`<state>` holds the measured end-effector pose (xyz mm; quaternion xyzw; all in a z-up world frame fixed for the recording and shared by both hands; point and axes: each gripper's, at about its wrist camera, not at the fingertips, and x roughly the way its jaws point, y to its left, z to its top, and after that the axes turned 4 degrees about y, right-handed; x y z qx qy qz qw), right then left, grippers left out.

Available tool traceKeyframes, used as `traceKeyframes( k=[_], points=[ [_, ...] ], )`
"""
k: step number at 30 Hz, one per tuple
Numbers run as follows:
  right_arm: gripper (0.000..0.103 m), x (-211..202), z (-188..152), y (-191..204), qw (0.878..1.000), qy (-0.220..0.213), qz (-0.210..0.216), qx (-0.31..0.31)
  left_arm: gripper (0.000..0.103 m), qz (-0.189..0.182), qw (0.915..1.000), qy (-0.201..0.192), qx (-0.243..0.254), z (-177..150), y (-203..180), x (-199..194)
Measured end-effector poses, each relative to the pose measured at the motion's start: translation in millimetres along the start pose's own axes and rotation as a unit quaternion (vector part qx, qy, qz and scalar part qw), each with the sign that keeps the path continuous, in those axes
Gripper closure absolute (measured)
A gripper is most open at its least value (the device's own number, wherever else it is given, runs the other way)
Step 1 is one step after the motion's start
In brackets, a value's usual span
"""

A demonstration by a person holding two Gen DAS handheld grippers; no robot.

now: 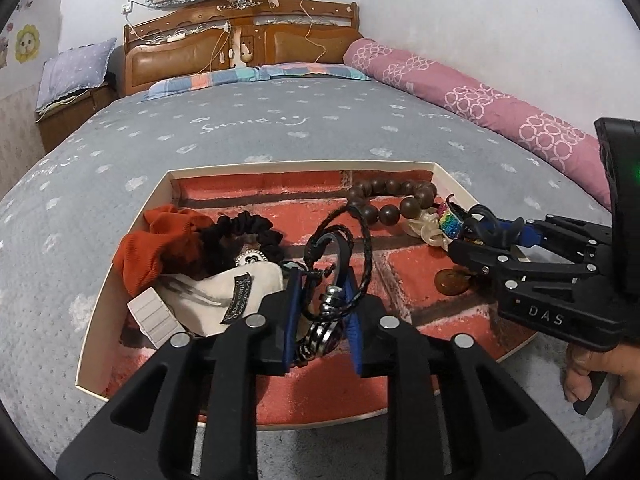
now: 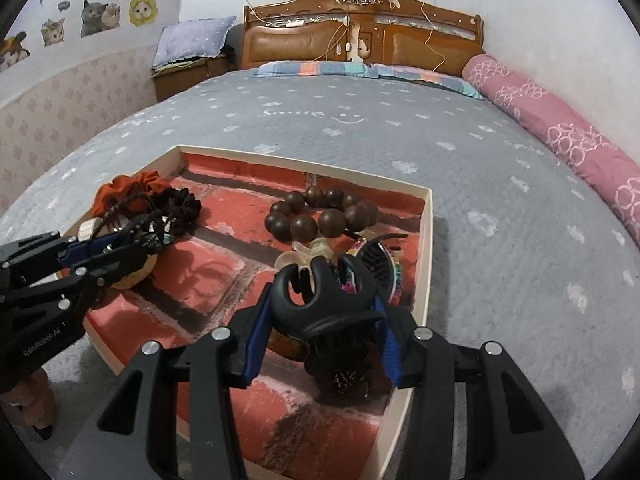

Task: Organize jewelry
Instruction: 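Carry the bracelet and claw clip into the tray and open both tools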

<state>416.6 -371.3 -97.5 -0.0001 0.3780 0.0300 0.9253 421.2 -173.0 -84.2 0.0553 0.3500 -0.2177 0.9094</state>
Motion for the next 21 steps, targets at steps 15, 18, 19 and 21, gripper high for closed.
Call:
traceKeyframes(
  k=[15,18,19,21],
  points=[
    [0.043,-12.7,1.2,-12.6,0.998,-0.029,0.038,0.037,0.056,-0.021,0.9994,-0.018,-0.019,0.4,4.0,-14.4],
    [0.042,-16.1,2.5,-15.0,0.997,-0.034,0.048,0.043,0.046,-0.027,0.9993,-0.024,-0.015,0.2,0.3,-20.0],
    [0.041,-17.1,2.8,-15.6,0.997,-0.036,0.049,0.045,0.044,-0.027,0.9992,-0.025,-0.013,-0.2,-1.0,-21.2],
    [0.04,-19.4,3.3,-17.1,0.997,-0.04,0.053,0.049,0.044,-0.03,0.9992,-0.024,-0.01,-0.9,-3.3,-23.1]
  ],
)
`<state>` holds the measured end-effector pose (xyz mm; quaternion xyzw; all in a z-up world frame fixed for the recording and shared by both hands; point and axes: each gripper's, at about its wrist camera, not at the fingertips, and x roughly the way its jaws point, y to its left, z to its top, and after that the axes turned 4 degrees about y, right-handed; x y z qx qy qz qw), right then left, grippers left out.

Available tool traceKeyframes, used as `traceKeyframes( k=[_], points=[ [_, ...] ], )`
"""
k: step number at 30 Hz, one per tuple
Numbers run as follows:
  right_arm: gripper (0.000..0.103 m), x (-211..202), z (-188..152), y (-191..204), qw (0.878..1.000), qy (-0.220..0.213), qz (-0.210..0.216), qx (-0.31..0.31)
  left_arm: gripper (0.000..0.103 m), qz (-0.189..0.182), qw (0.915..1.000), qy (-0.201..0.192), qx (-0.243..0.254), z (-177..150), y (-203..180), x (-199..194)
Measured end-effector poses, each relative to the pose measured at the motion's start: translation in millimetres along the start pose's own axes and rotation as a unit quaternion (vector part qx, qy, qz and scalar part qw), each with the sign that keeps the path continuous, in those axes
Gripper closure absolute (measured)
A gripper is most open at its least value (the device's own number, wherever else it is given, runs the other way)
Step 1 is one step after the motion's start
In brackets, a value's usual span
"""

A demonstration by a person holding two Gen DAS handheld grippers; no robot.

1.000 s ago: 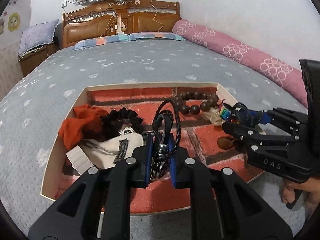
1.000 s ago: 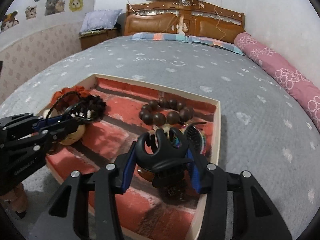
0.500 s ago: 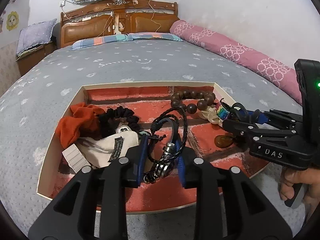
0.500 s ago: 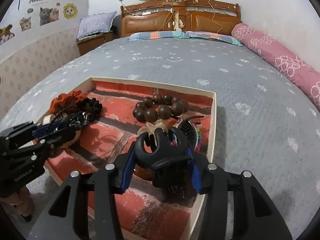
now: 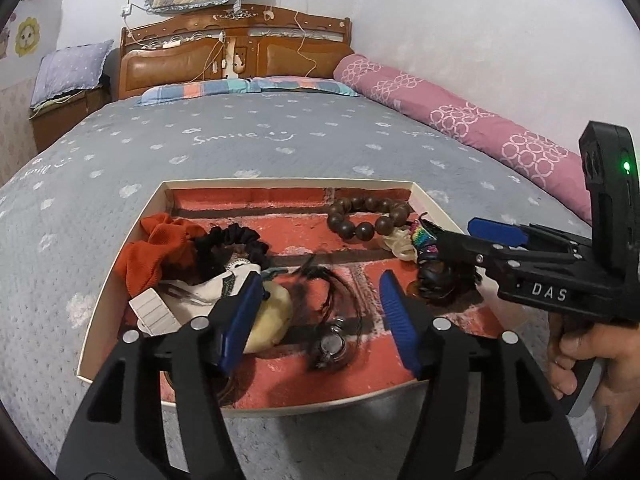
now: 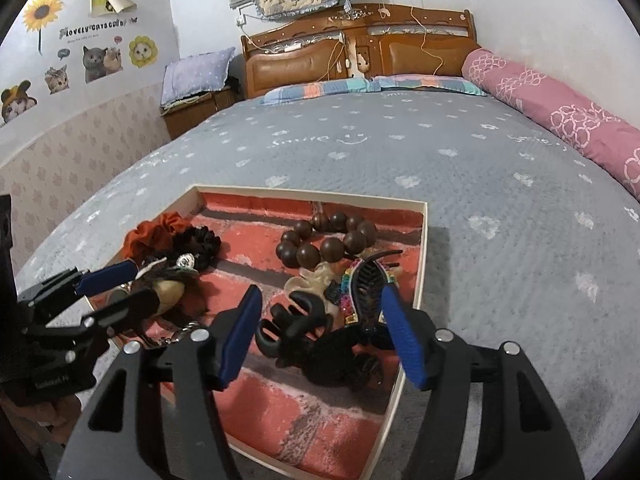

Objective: Organize jewelry

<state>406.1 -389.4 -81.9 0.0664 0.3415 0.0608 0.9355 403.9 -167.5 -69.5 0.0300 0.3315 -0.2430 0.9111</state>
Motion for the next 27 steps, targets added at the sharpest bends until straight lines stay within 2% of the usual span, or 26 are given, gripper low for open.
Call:
traceKeyframes(
  k=[9,12,14,17,19,24,27],
  points=[
    [0.038,-18.6,3.2,0.4,1.0,-0.02,-0.016,0.001,0.041,0.011,0.9999,-0.006,-0.008,-5.3,2.1,-13.8],
    [0.035,-35.0,6.1,3.7,0.999,-0.031,-0.023,0.0,0.036,0.022,0.9995,-0.015,-0.015,-2.2,4.7,-26.6],
    [0.035,-50.7,8.5,9.5,0.999,-0.04,-0.023,-0.004,0.027,0.03,0.9992,-0.024,-0.015,1.4,3.5,-39.9],
    [0.033,-75.7,10.4,19.4,0.998,-0.052,-0.022,-0.007,0.015,0.042,0.9979,-0.048,-0.007,4.4,-3.8,-76.3],
    [0.025,-93.8,8.6,26.6,0.998,-0.057,-0.021,-0.004,0.011,0.055,0.9967,-0.06,0.003,2.3,-8.6,-100.4],
    [0.024,-130.9,0.1,52.6,0.998,-0.046,-0.044,-0.014,0.006,0.068,0.9943,-0.081,-0.007,-6.7,-6.5,-167.2],
    [0.012,-167.7,-7.6,71.9,0.994,-0.062,-0.083,-0.022,0.005,0.091,0.992,-0.087,-0.01,-17.3,-3.9,-209.7]
  ],
)
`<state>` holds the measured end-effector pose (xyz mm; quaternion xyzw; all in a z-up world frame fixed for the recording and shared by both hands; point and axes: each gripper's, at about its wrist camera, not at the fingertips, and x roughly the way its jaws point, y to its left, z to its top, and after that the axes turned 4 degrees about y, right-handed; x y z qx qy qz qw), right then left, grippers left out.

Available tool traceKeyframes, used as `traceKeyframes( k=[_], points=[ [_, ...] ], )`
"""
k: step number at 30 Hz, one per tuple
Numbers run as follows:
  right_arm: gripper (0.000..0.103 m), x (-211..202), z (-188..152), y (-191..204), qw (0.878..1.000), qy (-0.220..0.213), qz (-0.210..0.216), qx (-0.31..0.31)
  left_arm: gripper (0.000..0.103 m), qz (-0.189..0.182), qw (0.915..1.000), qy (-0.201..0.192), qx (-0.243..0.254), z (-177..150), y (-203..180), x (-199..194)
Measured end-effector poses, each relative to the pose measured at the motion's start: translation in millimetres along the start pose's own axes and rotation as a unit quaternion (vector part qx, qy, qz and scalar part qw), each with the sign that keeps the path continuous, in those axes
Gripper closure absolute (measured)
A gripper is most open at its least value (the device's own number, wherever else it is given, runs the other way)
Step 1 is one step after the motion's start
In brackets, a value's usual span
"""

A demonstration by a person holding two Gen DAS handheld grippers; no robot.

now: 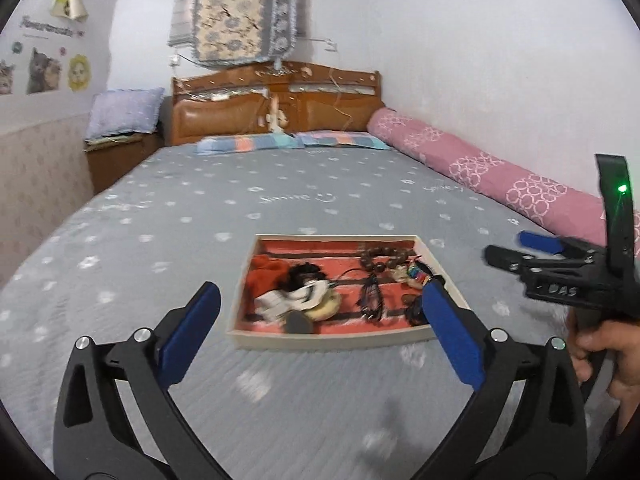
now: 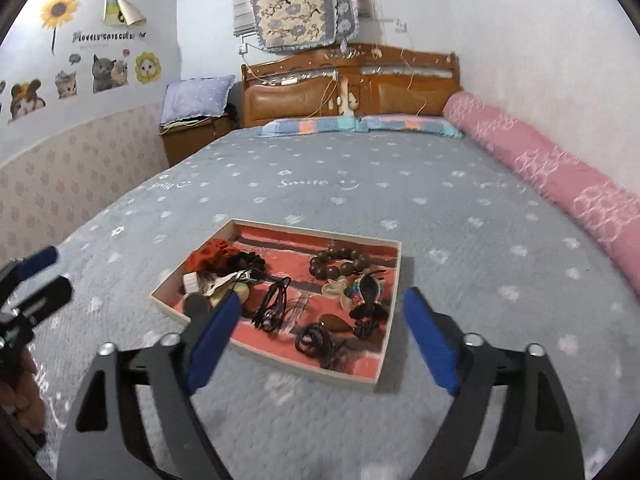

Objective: Organize jewelry

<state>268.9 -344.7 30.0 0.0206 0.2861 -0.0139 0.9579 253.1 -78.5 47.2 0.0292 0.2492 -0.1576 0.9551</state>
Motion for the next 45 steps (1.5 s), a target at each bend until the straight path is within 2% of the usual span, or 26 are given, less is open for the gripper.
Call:
traceKeyframes(
  k=[2,4,8,10,12,15,17,19,21,24,31,37,45],
  points=[
    [0.011,-27.4,-4.6,8.2,1.0,-0.012,-0.02,-0.007,0.005,0.019,0.9998,-0.004,0.005,-2.4,6.0,-25.8],
    [0.005,-54.2,-13.4,18.4,0.999,-0.017,-0.033,-0.015,0.005,0.049,0.9986,-0.015,0.014,-6.8,13.8,-54.7],
    [0.005,-101.0,-40.8,26.4,0.999,-0.032,-0.042,-0.013,0.005,0.075,0.9965,-0.035,-0.003,-22.9,29.7,-106.4],
    [0.004,-122.0,-60.8,28.4,0.999,-0.027,-0.026,-0.008,0.005,0.083,0.9955,-0.044,-0.016,-36.7,34.3,-124.6],
    [0.004,-133.1,-81.8,32.6,0.999,-0.025,-0.009,-0.026,0.005,0.094,0.994,-0.048,-0.029,-52.1,36.4,-136.4],
    [0.004,-134.2,-103.3,35.3,0.998,-0.023,-0.036,-0.046,0.005,0.135,0.9897,-0.039,-0.028,-68.6,30.7,-139.8],
    [0.005,-131.2,-109.2,38.2,0.996,-0.016,-0.054,-0.067,0.005,0.148,0.9883,-0.034,-0.015,-74.5,24.9,-141.3],
    [0.004,-132.5,-108.4,38.9,0.994,-0.024,-0.072,-0.079,0.005,0.146,0.9882,-0.044,-0.019,-77.3,22.9,-147.2],
    [0.004,-137.7,-106.4,39.7,0.992,-0.037,-0.084,-0.085,0.005,0.15,0.9852,-0.072,-0.042,-78.2,24.7,-159.1],
    [0.004,-143.4,-101.1,38.6,0.993,-0.055,-0.073,-0.069,0.005,0.141,0.9859,-0.075,-0.049,-74.6,25.2,-161.0],
    [0.004,-141.2,-97.4,37.8,0.993,-0.075,-0.07,-0.051,0.005,0.119,0.9897,-0.07,-0.036,-75.7,18.6,-147.4],
    [0.004,-122.0,-103.4,42.1,0.995,-0.048,-0.068,-0.054,0.005,0.071,0.9961,-0.035,-0.04,-82.1,8.0,-118.3],
    [0.004,-121.9,-103.9,40.5,0.995,-0.048,-0.067,-0.057,0.005,0.08,0.9961,-0.026,-0.025,-87.9,-7.5,-107.9]
  ],
)
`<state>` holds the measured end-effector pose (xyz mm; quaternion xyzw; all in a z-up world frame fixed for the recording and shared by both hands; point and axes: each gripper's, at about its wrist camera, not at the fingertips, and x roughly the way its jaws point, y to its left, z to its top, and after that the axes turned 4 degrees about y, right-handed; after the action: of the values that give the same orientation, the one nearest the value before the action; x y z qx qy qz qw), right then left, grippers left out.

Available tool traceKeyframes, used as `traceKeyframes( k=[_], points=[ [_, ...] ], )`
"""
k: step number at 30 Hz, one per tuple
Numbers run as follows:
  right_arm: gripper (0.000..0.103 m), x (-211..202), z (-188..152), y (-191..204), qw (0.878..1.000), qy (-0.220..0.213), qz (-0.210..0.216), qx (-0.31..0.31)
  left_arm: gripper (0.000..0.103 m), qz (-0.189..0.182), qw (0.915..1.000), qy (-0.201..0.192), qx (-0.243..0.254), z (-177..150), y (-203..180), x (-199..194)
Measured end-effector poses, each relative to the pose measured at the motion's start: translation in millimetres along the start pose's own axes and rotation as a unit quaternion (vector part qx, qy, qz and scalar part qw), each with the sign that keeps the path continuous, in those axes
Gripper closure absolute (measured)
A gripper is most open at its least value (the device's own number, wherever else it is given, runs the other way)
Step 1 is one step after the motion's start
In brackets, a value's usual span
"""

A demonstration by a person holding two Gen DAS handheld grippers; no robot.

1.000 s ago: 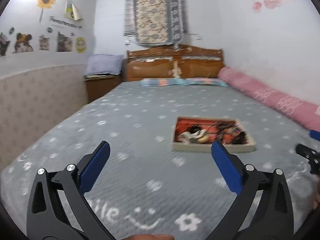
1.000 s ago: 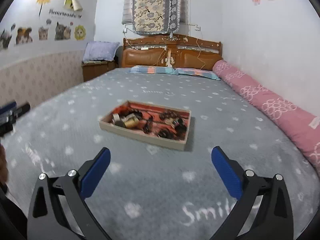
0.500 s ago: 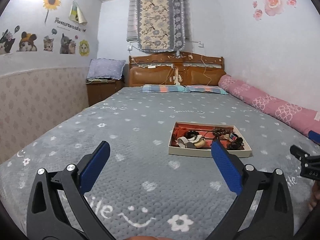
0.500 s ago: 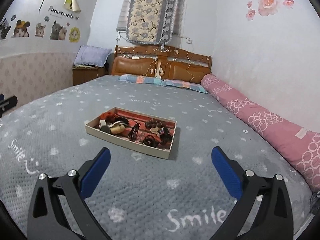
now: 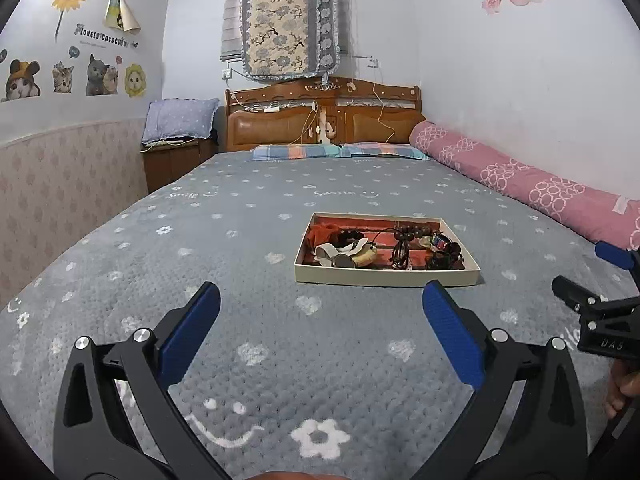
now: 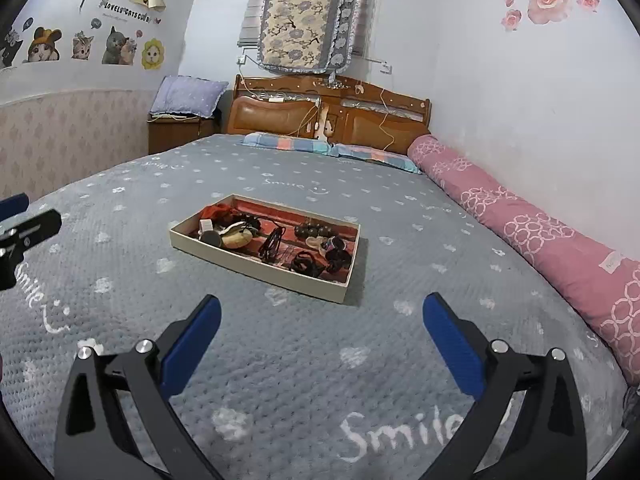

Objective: Organize jewelry

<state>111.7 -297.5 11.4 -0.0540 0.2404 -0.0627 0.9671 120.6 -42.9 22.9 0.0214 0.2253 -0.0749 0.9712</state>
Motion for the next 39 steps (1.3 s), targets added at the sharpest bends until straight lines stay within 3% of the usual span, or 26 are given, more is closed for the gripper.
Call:
traceKeyframes(
  k=[13,39],
  points=[
    [0.004,-6.7,4.5,-8.5,1.0,-0.012,-0.002,0.018,0.005,0.033,0.9995,-0.002,-0.003,2.8,8.2,-3.3],
    [0.004,-9.1,2.8,-7.9,1.0,-0.011,0.002,0.013,0.005,0.032,0.9995,0.006,-0.001,0.0,7.1,0.8]
  ],
)
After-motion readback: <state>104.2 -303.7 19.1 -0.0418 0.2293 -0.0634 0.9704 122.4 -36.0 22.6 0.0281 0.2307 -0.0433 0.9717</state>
